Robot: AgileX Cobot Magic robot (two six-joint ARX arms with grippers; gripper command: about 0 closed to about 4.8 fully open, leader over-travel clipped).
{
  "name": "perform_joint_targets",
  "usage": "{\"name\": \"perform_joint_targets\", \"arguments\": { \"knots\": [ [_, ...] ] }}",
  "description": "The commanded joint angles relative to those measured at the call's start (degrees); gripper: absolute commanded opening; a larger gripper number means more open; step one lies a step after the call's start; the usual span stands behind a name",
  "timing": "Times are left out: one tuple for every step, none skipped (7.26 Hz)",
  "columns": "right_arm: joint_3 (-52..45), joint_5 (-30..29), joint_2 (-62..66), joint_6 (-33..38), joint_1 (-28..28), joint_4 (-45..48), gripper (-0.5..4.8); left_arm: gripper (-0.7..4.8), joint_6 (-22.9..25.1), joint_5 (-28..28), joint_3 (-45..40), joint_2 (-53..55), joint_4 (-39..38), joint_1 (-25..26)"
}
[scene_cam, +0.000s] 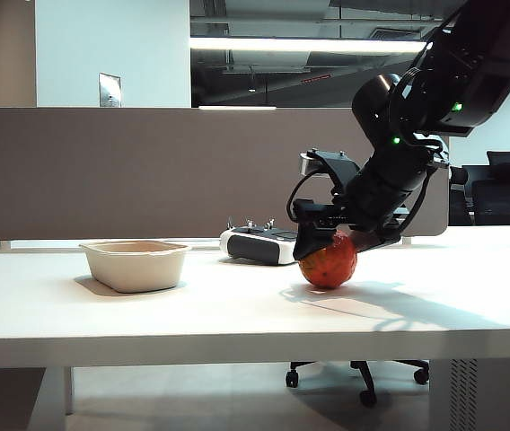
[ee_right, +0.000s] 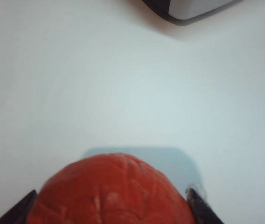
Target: Pick up the orange and place it into the paper lunchbox.
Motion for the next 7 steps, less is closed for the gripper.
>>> {"name": "perform_joint_targets", "arguments": {
  "knots": [
    [5.22, -4.44, -5.01, 0.09, 6.05, 1.46, 3.31, -0.06, 0.76, -2.75, 0.28, -0.11, -4.55, 0.02],
    [11.08, -5.07, -4.26, 0.07, 9.22, 1.7, 3.31, -0.06, 0.76, -2.75, 0.28, -0.11, -4.5, 0.02],
    [12.59, -5.07, -3.65, 0.07, 9.9, 1.66, 3.31, -0.06, 0.76, -2.75, 0.28, -0.11, -4.52, 0.02],
    [20.48, -5.01, 1.51, 0.09, 12.46, 1.97, 3.31, -0.06, 0.76, -2.78, 0.28, -0.09, -4.22, 0.02],
    [35.34, -4.63, 14.75, 0.33, 15.21, 1.9, 3.32, -0.06, 0.76, -2.82, 0.28, -0.09, -4.2, 0.02],
    [36.74, -4.66, 16.37, 0.33, 15.54, 1.92, 3.32, -0.06, 0.76, -2.82, 0.28, -0.11, -4.17, 0.02],
    [37.86, -4.61, 19.61, 0.31, 16.83, 1.97, 3.32, -0.06, 0.74, -2.8, 0.28, -0.09, -4.33, 0.02]
  ]
}}
